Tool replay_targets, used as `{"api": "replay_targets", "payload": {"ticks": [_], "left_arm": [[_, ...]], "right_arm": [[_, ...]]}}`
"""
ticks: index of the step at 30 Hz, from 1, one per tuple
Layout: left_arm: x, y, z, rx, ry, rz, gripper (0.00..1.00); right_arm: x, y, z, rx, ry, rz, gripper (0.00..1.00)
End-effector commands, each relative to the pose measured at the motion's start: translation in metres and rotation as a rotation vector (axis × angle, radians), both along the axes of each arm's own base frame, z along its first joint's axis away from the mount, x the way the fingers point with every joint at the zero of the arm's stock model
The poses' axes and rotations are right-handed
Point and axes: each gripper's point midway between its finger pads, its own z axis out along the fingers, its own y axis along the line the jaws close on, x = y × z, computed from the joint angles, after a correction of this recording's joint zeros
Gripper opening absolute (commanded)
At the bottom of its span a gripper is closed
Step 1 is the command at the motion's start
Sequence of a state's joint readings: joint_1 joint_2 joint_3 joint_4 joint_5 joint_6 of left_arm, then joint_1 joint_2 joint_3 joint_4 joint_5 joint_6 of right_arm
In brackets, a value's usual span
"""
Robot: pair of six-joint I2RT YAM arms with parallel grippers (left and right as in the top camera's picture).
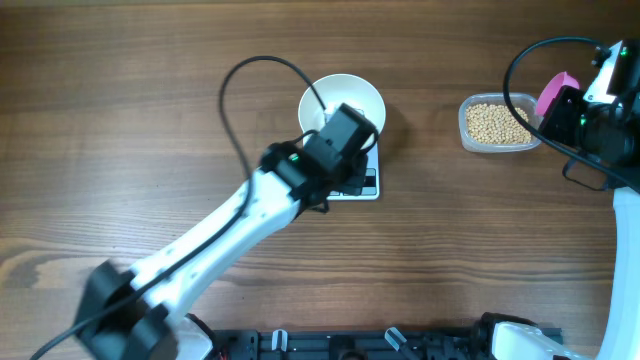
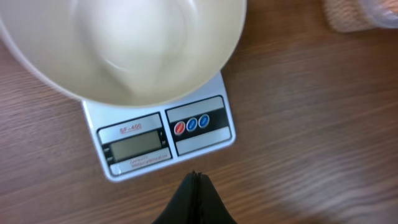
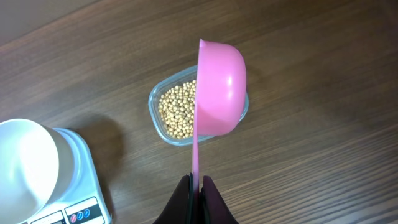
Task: Scoop item into bowl and weigh 150g on scale
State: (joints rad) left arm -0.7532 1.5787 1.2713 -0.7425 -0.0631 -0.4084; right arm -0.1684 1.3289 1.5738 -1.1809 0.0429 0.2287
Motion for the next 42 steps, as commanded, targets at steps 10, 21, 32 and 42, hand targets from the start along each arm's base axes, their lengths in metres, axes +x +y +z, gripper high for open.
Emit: {"api": "replay_targets", "payload": {"ticks": [10,21,32,42], "left_arm": [[-0.038,0.032,-0.067,0.094,0.122,0.000,0.04],[-0.022,0.014,-0.052,-0.052,-0.009,-0.024,0.04],[-0.002,-0.007,-0.075,-0.122,-0.075,-0.030,0.04],[0.007,-0.016,-0.072,-0.154,-0.112,-0.031,0.04]], "right_arm": [[0.000,-0.003,0.002,-0.019,0.002,0.007,0.04],[0.004,-0.003,0.004,-0.022,-0.017,0.007,0.04],[0.005,-0.003,0.004,-0.022,-0.015,0.008,0.04],[0.006,-0.003,0.000,-0.034,-0.001,0.029,0.04]]}}
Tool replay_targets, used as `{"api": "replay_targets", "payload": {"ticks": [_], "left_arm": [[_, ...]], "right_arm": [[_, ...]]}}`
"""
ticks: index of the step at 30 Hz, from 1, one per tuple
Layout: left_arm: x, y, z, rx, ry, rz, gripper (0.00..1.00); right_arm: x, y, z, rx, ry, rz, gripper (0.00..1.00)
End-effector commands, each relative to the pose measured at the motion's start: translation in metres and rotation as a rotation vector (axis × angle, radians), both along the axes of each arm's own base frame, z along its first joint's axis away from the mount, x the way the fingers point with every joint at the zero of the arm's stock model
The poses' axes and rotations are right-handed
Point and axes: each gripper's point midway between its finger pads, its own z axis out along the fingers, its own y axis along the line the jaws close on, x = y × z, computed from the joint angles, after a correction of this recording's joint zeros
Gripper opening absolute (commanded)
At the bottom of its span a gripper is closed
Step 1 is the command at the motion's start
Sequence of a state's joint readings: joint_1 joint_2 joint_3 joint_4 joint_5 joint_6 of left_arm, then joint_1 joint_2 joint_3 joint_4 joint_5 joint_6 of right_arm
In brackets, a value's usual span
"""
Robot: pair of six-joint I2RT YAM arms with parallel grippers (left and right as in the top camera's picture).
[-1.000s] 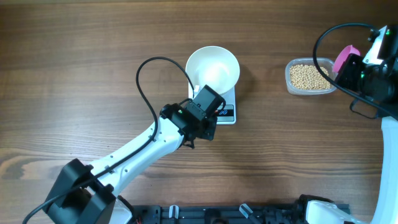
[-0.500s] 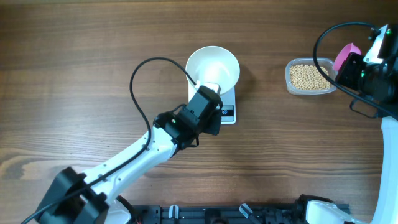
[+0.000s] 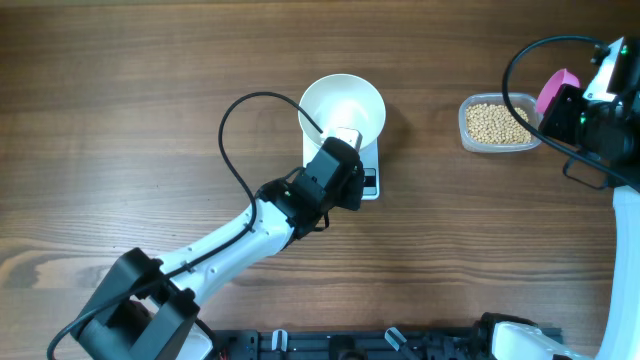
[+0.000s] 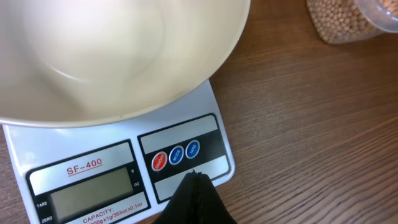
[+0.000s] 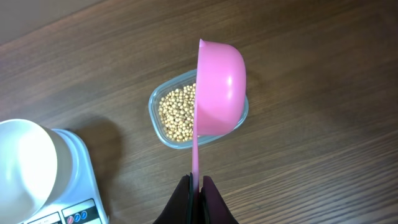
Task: Scoop item into bowl and weigh 150g on scale
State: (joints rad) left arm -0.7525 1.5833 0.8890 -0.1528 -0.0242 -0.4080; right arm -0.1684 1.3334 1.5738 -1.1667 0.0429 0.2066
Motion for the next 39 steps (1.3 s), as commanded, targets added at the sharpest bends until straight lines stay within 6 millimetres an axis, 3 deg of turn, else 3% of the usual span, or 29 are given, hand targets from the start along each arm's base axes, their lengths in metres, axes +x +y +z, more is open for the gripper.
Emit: {"api": "replay_targets", "payload": {"ticks": [1,16,23,35,39], "left_arm": [[-0.001,0.000,-0.007,0.007,0.014,-0.010,0.04],[-0.006,0.003,-0.013,0.026,0.043,-0.016,0.04],[-0.001,0.013,-0.031,0.097,0.044,0.025,0.04],[0.006,0.007,-0.036,0.081,0.027,0.026,0.04],[0.006,0.007,-0.049,0.097,0.045,0.025,0.04]], "right_arm": [[0.003,-0.003,0.000,-0.019,0.006,0.011,0.04],[0.003,-0.002,-0.001,-0.014,0.008,0.015,0.04],[0.005,-0.002,-0.004,-0.012,0.018,0.015,0.04],[0.006,-0.002,-0.005,-0.011,0.017,0.014,0.04],[0.006,-0.002,-0.005,-0.011,0.017,0.015,0.04]]}}
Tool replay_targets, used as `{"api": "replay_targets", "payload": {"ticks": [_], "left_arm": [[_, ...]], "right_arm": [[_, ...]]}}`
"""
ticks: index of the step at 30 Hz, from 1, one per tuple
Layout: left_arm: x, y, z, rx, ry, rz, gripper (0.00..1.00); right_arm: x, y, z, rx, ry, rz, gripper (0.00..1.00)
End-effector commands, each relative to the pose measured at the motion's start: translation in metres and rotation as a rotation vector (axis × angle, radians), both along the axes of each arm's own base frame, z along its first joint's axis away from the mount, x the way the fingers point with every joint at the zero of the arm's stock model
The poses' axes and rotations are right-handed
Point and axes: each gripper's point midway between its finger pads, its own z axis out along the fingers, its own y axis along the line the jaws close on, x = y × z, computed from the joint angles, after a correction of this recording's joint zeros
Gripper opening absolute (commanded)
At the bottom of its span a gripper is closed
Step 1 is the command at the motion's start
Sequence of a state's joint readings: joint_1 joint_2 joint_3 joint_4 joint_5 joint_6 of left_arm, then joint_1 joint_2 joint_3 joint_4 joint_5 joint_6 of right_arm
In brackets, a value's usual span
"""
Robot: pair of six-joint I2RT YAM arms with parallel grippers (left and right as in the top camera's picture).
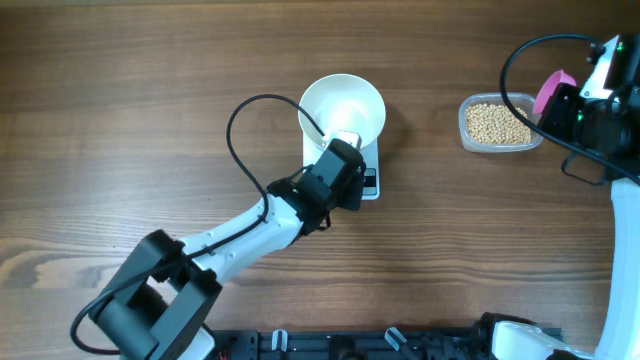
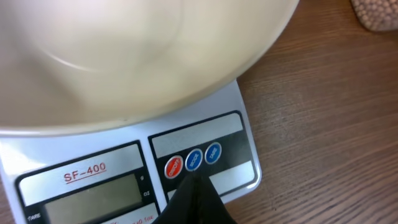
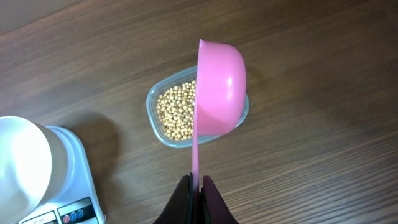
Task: Scoop item into bowl and weigh 150g on scale
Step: 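Hold the left gripper at the scale front while right holds scoop over tub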
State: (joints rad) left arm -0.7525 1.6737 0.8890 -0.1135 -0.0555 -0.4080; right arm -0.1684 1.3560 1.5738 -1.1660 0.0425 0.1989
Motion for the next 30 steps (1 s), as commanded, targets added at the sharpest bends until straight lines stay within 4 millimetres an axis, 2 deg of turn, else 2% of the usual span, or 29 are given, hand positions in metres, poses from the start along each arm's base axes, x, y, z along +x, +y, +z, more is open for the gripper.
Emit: {"api": "replay_targets", "payload": {"ticks": [1,11,15,22,30], "left_arm": [[0.000,0.005,-0.023,0.049,0.029,0.005,0.04],[0.006,0.001,-0.025,0.034,0.008,0.008,0.04],[0.010,0.007,-0.027,0.062,-0.010,0.033,0.04],[0.009,0.008,-0.035,0.076,0.004,0.033,0.04],[0.011,0.006,-0.034,0.066,-0.006,0.032,0.04]], "right_arm": [[0.002,-0.002,0.002,-0.011,-0.005,0.008,0.04],[0.002,-0.002,0.002,-0.010,-0.005,0.008,0.04],[0.003,-0.002,0.001,-0.010,-0.001,0.008,0.04],[0.003,-0.002,-0.001,-0.008,0.005,0.008,0.04],[0.003,-0.002,-0.001,-0.008,0.005,0.008,0.04]]}}
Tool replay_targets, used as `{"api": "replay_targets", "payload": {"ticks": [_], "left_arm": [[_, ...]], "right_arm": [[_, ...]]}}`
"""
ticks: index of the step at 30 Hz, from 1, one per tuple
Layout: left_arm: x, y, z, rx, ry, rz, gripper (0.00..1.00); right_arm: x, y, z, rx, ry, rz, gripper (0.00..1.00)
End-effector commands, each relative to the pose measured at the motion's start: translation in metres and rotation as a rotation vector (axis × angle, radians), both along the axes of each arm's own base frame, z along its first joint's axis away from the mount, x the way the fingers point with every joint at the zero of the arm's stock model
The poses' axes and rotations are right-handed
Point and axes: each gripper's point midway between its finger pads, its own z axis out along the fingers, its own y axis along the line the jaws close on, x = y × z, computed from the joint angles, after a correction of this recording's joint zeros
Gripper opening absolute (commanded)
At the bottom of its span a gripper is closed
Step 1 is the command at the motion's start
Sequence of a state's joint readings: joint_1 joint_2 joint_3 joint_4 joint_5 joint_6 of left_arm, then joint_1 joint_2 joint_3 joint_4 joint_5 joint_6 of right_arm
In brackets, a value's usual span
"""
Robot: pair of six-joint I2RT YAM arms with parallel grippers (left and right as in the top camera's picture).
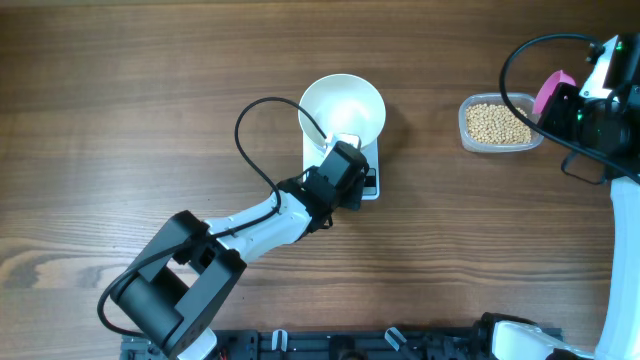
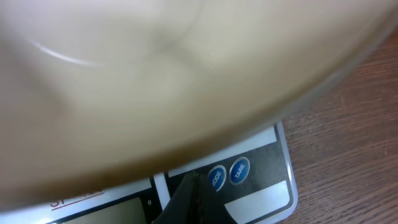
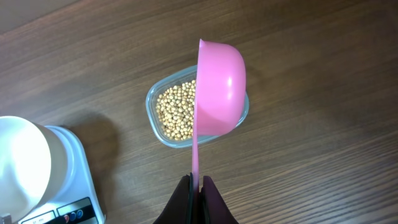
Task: Scoop item into bowl and weigh 150g on scale
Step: 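Hold the left gripper at the scale front while right holds scoop over tub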
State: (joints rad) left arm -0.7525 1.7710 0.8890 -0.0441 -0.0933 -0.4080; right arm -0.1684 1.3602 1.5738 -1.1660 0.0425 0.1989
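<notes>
A white bowl (image 1: 343, 104) stands empty on a small white scale (image 1: 368, 190) at the table's middle. My left gripper (image 2: 194, 177) is shut, its tip down on the scale's button panel just left of the two blue buttons (image 2: 227, 173); the bowl (image 2: 155, 81) fills the view above it. At the right a clear tub of soybeans (image 1: 495, 123) rests on the table. My right gripper (image 3: 196, 182) is shut on the handle of a pink scoop (image 3: 217, 90), held above the tub (image 3: 174, 113) with its cup turned on edge.
The wooden table (image 1: 150, 100) stretches bare to the left and front. A black cable (image 1: 250, 120) loops over it beside the bowl. My right arm's body (image 1: 600, 120) sits at the far right edge. A rail (image 1: 350, 345) runs along the front edge.
My left gripper has come closer to the scale; its shut tip now covers the spot where the red button showed. The right gripper and pink scoop have not moved.
My left gripper, shut, was first short of the scale's front edge. Then it was at the edge under the buttons, then just below the red button, and now on the panel. My right gripper held the pink scoop over the soybean tub throughout.
</notes>
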Motion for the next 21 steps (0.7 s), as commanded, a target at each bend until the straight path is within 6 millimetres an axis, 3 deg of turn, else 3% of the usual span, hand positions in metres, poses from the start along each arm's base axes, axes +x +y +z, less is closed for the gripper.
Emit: {"api": "replay_targets", "payload": {"ticks": [1,9,21], "left_arm": [[0.002,0.005,-0.006,0.026,-0.005,0.009,0.04],[0.000,0.007,-0.020,0.049,0.020,0.009,0.04],[0.006,0.014,-0.018,0.078,-0.011,0.040,0.04]], "right_arm": [[0.003,-0.002,0.000,-0.009,0.001,0.008,0.04],[0.002,-0.002,0.000,-0.009,0.001,0.008,0.04],[0.002,-0.002,0.000,-0.009,0.001,0.008,0.04]]}}
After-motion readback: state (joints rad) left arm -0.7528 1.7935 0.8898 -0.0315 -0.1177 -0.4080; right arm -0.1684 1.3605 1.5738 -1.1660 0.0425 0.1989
